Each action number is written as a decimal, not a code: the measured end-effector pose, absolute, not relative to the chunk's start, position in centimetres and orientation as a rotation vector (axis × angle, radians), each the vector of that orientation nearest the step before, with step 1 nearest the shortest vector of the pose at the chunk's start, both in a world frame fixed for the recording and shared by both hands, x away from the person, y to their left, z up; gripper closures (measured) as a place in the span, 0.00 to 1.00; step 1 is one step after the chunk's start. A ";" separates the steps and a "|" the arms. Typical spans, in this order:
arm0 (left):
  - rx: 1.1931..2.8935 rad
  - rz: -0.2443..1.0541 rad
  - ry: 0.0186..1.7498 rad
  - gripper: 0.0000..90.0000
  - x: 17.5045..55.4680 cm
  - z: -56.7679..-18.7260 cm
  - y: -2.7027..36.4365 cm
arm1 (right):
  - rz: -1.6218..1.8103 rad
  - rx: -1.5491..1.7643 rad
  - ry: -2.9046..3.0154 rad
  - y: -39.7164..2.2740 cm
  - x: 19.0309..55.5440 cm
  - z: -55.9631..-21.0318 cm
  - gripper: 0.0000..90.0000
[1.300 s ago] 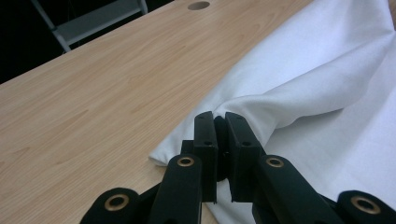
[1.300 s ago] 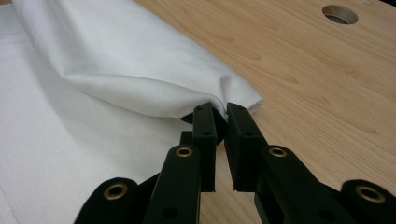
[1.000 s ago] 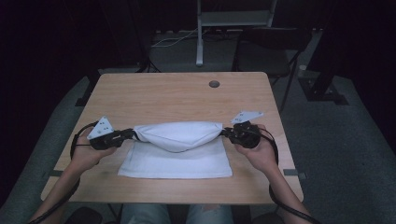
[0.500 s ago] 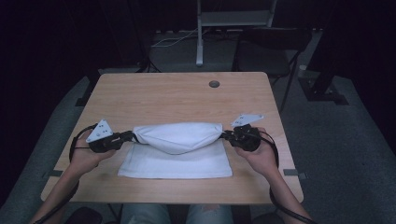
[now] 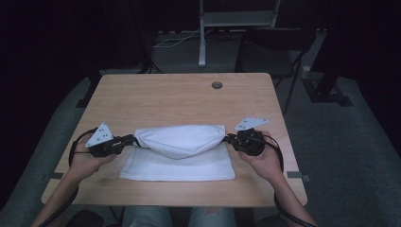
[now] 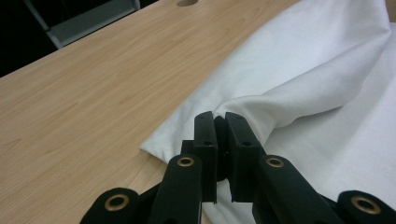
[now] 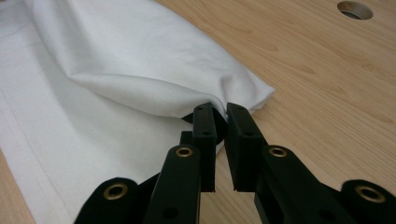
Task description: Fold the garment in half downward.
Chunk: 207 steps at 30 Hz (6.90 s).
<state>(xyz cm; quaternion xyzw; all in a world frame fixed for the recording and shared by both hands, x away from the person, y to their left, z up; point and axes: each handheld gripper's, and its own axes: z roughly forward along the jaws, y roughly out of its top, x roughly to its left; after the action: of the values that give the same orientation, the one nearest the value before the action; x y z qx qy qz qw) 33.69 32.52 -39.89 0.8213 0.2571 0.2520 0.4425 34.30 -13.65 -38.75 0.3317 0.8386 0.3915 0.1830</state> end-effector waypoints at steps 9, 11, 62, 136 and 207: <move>2.034 0.632 0.631 0.94 33.1 -39.8 32.7 | 1.102 0.915 2.369 -13.6 33.8 -38.7 0.92; 2.034 0.632 0.630 0.94 33.0 -39.7 32.7 | 1.104 0.913 2.369 -13.5 33.6 -38.7 0.92; 2.048 0.625 0.582 0.94 30.3 -39.5 32.9 | 1.111 0.879 2.380 -13.8 30.7 -38.7 0.92; 2.036 0.534 0.545 0.62 29.3 -40.2 33.3 | 1.112 0.875 2.455 -13.5 29.7 -39.7 0.67; 2.281 0.510 0.530 0.47 32.7 -43.4 21.6 | 0.931 0.916 2.587 -3.3 33.3 -42.6 0.46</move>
<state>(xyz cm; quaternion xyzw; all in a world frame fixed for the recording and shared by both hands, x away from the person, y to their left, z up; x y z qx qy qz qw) 32.69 21.63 -43.40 0.8865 0.2061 0.1980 0.3638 33.31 -3.25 -42.56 0.3138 0.8861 0.3189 0.1214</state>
